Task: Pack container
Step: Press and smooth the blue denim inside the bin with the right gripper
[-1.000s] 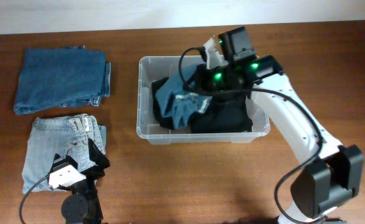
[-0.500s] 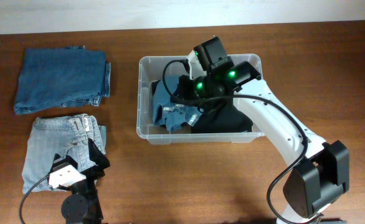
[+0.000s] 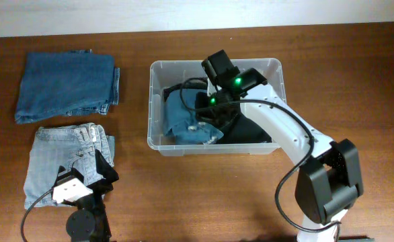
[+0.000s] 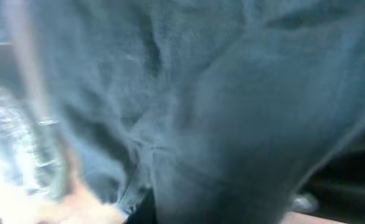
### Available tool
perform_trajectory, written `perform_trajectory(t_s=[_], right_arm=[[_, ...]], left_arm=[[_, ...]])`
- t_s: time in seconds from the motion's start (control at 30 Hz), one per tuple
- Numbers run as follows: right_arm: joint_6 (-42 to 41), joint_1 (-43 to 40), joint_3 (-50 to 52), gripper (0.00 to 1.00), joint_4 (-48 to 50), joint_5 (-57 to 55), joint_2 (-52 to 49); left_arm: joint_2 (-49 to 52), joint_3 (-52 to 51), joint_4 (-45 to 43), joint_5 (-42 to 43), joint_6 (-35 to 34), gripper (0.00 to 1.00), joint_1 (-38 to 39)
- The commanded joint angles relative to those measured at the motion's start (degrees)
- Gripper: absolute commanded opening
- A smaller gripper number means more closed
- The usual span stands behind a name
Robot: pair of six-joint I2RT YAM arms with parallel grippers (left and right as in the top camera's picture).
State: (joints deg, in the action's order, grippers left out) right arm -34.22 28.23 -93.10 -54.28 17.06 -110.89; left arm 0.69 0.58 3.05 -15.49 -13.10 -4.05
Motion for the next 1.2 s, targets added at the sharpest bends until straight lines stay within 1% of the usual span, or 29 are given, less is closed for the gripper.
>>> perform_trajectory(t_s=[0.0, 0.03, 0.07, 0.1, 0.13, 0.27, 0.33, 0.43, 0.57, 0.6, 0.63, 0.73, 0.8, 0.87, 1.07, 1.17], right_arm=[[1.38, 0.44, 0.11, 0.27, -1.33, -10.21, -1.05], [1.88, 0.42, 0.11, 0.34, -1.81, -11.65, -1.03], [3.04, 0.44, 0.09, 0.47, -2.05, -12.39, -1.01], [4.02, 0.42, 0.09, 0.54, -2.62, -13.38, -0.98], [3.98, 0.42, 0.09, 0.59, -3.52, -15.06, -0.96], [4.04, 0.42, -0.96, 0.62, -6.51, -19.91, -0.79], [5.64, 0.42, -3.26, 0.63, -8.44, -20.59, -0.61], [6.51, 0.42, -8.11, 0.64, -11.02, -20.74, -0.20], [8.72, 0.44, -17.14, 0.64, -13.42, -18.73, 0.07], [9.05, 0.44, -18.91, 0.63, -13.38, -17.84, 0.07], [9.18, 0.46, -20.39, 0.55, -12.72, -17.11, 0.04], [9.16, 0.70, -20.26, 0.33, -11.47, -17.11, -0.52], [9.16, 0.81, -19.93, 0.20, -11.15, -17.11, -1.97], [9.16, 0.98, -19.78, 0.04, -10.49, -17.09, -3.87], [8.85, 3.37, -19.58, 0.04, -5.79, -15.74, -11.45], [8.85, 4.57, -19.56, 0.04, -5.20, -15.76, -14.56]], left_arm=[[-0.35, -0.07, 0.28, -0.63, -0.13, 0.99, -0.28], [-0.35, -0.07, 0.28, -0.63, -0.13, 0.99, -0.28], [-0.35, -0.07, 0.28, -0.63, -0.13, 0.99, -0.28], [-0.35, -0.07, 0.28, -0.63, -0.13, 0.99, -0.28], [-0.35, -0.07, 0.28, -0.63, -0.13, 0.99, -0.28], [-0.35, -0.07, 0.28, -0.63, -0.13, 0.99, -0.28], [-0.35, -0.07, 0.28, -0.63, -0.13, 0.99, -0.28], [-0.35, -0.07, 0.28, -0.63, -0.13, 0.99, -0.28], [-0.35, -0.07, 0.28, -0.63, -0.13, 1.00, -0.28], [-0.35, -0.07, 0.28, -0.63, -0.13, 0.99, -0.28], [-0.35, -0.07, 0.28, -0.63, -0.13, 0.99, -0.28], [-0.35, -0.07, 0.28, -0.63, -0.13, 0.99, -0.28], [-0.35, -0.07, 0.28, -0.63, -0.13, 0.99, -0.28], [-0.35, -0.07, 0.28, -0.63, -0.13, 0.99, -0.28], [-0.35, -0.07, 0.28, -0.63, -0.13, 0.99, -0.28], [-0.35, -0.07, 0.28, -0.63, -0.13, 0.99, -0.28]])
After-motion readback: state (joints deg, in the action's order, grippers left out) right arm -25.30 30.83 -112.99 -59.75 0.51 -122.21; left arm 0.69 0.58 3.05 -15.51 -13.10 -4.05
